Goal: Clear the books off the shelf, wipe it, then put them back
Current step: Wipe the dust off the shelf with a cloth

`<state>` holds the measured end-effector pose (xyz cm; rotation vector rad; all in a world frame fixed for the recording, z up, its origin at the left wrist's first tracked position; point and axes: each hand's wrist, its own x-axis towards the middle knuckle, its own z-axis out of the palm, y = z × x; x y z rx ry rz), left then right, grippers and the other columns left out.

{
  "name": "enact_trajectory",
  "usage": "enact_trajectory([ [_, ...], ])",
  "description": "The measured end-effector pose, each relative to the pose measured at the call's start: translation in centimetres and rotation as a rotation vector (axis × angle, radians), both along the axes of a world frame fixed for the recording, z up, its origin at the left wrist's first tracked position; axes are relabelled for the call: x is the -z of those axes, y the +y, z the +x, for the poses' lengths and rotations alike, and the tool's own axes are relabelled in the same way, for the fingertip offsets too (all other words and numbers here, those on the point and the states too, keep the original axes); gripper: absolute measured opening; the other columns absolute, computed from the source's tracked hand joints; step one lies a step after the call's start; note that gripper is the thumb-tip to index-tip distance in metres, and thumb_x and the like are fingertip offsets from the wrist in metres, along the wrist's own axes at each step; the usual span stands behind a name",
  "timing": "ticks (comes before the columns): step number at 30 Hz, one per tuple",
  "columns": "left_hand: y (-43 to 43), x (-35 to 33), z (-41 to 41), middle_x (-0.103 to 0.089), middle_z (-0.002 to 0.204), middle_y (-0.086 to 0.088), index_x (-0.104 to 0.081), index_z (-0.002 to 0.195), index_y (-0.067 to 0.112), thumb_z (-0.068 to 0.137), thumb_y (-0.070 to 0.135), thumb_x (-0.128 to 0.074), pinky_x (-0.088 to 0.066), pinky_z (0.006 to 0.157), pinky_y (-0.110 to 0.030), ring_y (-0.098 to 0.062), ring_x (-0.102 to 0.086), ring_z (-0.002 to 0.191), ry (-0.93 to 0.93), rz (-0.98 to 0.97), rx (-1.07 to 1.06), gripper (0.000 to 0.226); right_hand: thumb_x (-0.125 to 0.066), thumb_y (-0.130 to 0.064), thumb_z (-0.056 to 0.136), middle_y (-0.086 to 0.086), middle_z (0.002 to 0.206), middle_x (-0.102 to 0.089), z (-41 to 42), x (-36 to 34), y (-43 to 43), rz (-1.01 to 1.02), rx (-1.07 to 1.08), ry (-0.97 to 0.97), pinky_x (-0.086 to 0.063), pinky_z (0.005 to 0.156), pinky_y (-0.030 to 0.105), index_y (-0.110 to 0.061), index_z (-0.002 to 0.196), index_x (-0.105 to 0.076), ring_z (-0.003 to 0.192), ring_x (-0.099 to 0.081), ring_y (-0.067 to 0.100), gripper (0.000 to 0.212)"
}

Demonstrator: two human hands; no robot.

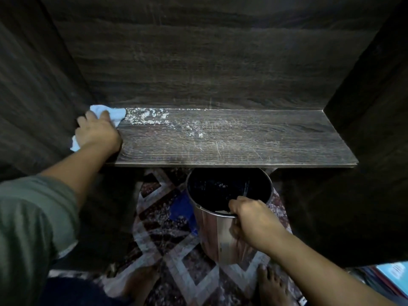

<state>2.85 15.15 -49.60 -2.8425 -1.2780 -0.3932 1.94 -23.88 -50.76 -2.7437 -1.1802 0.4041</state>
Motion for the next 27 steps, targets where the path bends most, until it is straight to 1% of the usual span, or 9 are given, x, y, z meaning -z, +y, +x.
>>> enact_trajectory([
  [3, -0.8, -0.5, 0.5, -0.035, 0.137, -0.028, -0.043, 0.138, 0.006, 0.099, 0.038, -0.038, -0.033, 0.101, -0.049, -0.046, -0.035, 0.122, -0.077, -0.145, -0.089, 0.051, -0.059, -0.020, 0.082, 0.002, 0.109, -0.055, -0.1, 0.0, 0.2, -0.021, 0.014, 0.009, -0.029, 0.072, 0.028, -0.018, 0.103, -0.055, 0.105, -0.057, 0.029, 0.021],
  [7, -4.5, -0.2, 0.7, -0.043, 0.131, -0.027, -0.056, 0.127, 0.001, 0.097, 0.041, -0.045, -0.034, 0.100, -0.044, -0.045, -0.042, 0.117, -0.191, -0.147, -0.044, 0.051, -0.058, -0.020, 0.084, 0.001, 0.110, -0.054, -0.3, 0.1, 0.3, -0.030, 0.023, 0.044, -0.038, 0.080, 0.030, -0.020, 0.103, -0.054, 0.106, -0.056, 0.028, 0.020],
  [11, -11.0, 0.7, 2.5, -0.050, 0.127, -0.016, -0.061, 0.123, 0.011, 0.096, 0.036, -0.047, -0.039, 0.088, -0.038, -0.035, -0.046, 0.111, -0.209, -0.194, 0.139, 0.039, -0.059, -0.021, 0.083, 0.001, 0.111, -0.055, -0.4, 0.3, 0.5, -0.033, 0.014, 0.059, -0.039, 0.083, 0.030, -0.020, 0.104, -0.055, 0.107, -0.056, 0.028, 0.022],
  [15, -16.9, 1.1, 4.5, -0.053, 0.115, -0.007, -0.064, 0.123, 0.027, 0.097, 0.038, -0.046, -0.041, 0.088, -0.036, -0.028, -0.046, 0.109, -0.248, -0.257, 0.435, 0.034, -0.063, -0.023, 0.081, 0.003, 0.110, -0.056, -0.3, 0.4, 0.5, -0.026, 0.023, 0.066, -0.042, 0.080, 0.032, -0.019, 0.103, -0.056, 0.105, -0.057, 0.032, 0.024],
  [17, -17.8, 0.8, 5.0, -0.052, 0.112, -0.008, -0.063, 0.126, 0.028, 0.098, 0.038, -0.047, -0.043, 0.090, -0.036, -0.028, -0.046, 0.110, -0.294, -0.324, 0.490, 0.034, -0.064, -0.023, 0.081, 0.004, 0.110, -0.056, -0.2, 0.3, 0.5, -0.023, 0.024, 0.062, -0.043, 0.080, 0.033, -0.018, 0.103, -0.057, 0.104, -0.058, 0.034, 0.024],
  [19, -16.5, 0.6, 5.3, -0.052, 0.116, -0.010, -0.060, 0.130, 0.026, 0.098, 0.038, -0.046, -0.043, 0.092, -0.037, -0.028, -0.047, 0.110, -0.349, -0.305, 0.452, 0.037, -0.064, -0.024, 0.081, 0.004, 0.109, -0.056, -0.1, 0.3, 0.4, -0.016, 0.018, 0.053, -0.042, 0.080, 0.034, -0.018, 0.103, -0.056, 0.103, -0.058, 0.034, 0.024],
  [22, -12.0, 0.2, 4.8, -0.050, 0.124, -0.016, -0.059, 0.131, 0.023, 0.097, 0.036, -0.047, -0.037, 0.094, -0.038, -0.034, -0.046, 0.113, -0.376, -0.103, 0.315, 0.038, -0.063, -0.022, 0.081, 0.004, 0.109, -0.056, 0.0, 0.4, -0.2, -0.002, 0.016, 0.047, -0.039, 0.077, 0.032, -0.017, 0.104, -0.057, 0.104, -0.057, 0.032, 0.024],
  [25, -7.3, 0.7, 3.5, -0.045, 0.131, -0.022, -0.056, 0.132, 0.017, 0.098, 0.037, -0.044, -0.032, 0.100, -0.043, -0.040, -0.039, 0.119, -0.299, -0.069, 0.097, 0.041, -0.063, -0.019, 0.081, 0.005, 0.108, -0.056, 0.2, 0.5, -1.0, 0.007, 0.025, 0.050, -0.029, 0.071, 0.029, -0.016, 0.103, -0.058, 0.103, -0.057, 0.032, 0.023],
  [27, -5.9, 1.8, 3.4, -0.047, 0.129, -0.025, -0.057, 0.131, 0.017, 0.098, 0.042, -0.038, -0.030, 0.102, -0.043, -0.040, -0.039, 0.120, -0.228, -0.093, 0.082, 0.046, -0.063, -0.020, 0.081, 0.005, 0.108, -0.056, 0.3, 0.6, -1.3, 0.002, 0.040, 0.054, -0.032, 0.071, 0.029, -0.017, 0.103, -0.057, 0.102, -0.057, 0.033, 0.023],
])
